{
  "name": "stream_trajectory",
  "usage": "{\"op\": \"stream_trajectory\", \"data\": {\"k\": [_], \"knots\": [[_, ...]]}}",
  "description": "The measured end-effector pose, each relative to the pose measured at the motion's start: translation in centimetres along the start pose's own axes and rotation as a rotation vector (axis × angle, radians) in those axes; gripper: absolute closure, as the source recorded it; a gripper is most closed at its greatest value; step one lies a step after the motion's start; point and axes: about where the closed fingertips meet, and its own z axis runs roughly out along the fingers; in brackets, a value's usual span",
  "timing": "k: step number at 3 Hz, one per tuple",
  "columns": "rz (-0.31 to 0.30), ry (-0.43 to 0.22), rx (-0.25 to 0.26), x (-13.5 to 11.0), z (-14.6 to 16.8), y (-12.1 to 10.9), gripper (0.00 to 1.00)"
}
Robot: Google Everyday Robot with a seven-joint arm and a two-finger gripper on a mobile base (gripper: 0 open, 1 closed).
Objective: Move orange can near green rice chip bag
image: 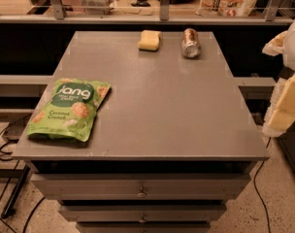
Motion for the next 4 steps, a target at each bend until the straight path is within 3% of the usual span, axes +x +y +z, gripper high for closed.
{"op": "stream_trajectory", "data": {"k": [2,3,4], "knots": [[0.035,-0.032,0.019,-0.1,0.0,-0.5,0.0],[0.088,-0.092,0.04,-0.4,0.1,-1.2,0.0],[0.165,-0.172,0.084,-1.3,1.1,-3.4,0.0]]}}
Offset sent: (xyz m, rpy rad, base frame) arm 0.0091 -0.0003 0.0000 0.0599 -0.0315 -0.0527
